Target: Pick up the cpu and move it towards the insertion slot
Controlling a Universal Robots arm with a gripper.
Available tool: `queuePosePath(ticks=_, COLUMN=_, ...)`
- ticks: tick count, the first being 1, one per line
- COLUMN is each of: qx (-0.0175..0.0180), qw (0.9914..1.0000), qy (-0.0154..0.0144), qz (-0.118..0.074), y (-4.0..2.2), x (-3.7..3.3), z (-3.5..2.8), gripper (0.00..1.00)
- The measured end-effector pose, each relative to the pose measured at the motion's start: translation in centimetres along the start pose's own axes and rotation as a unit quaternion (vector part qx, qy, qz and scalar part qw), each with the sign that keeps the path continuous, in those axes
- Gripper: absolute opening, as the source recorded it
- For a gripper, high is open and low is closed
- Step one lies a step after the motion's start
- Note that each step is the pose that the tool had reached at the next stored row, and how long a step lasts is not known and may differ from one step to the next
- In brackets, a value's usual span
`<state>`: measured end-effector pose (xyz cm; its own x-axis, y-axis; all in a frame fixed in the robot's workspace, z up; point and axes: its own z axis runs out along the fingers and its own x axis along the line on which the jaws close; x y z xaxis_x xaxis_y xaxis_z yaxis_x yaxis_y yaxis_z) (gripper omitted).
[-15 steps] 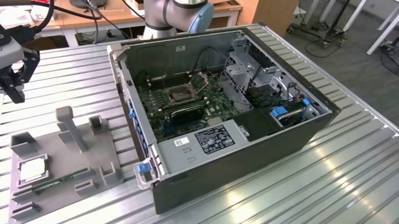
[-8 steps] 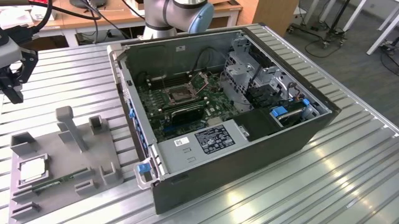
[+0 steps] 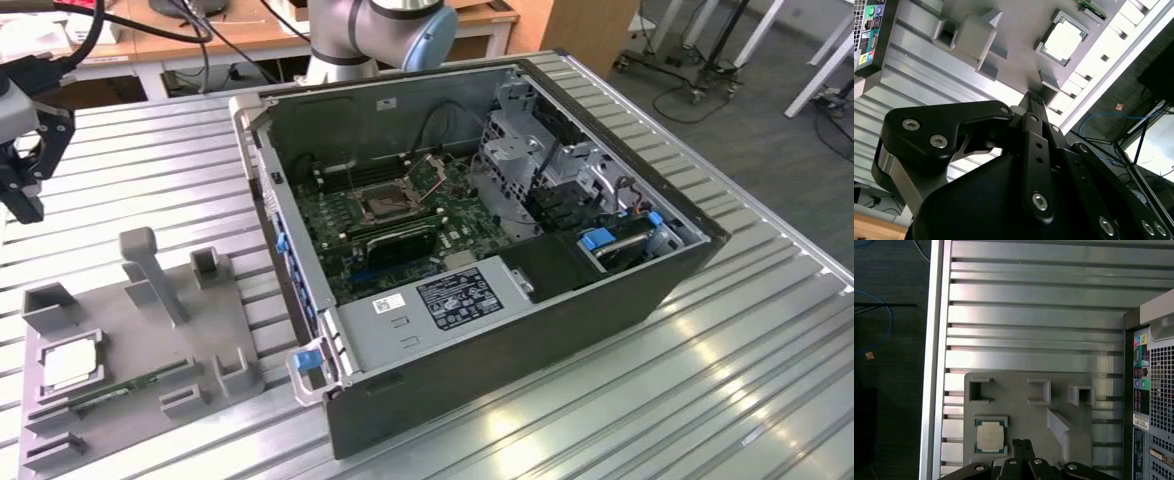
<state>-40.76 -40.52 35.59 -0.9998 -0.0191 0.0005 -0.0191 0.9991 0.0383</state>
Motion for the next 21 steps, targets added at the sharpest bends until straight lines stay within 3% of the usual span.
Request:
queuePosePath(ticks=11, qx=0.0, qw=1.0, qy=0.0, qz=0.0, y=0.01, x=0.8, z=0.04, gripper=0.11)
queuePosePath(ticks=21, qx=0.0, qw=1.0, qy=0.0, qz=0.0, y=0.04, x=2.28, z=0.16, gripper=0.11)
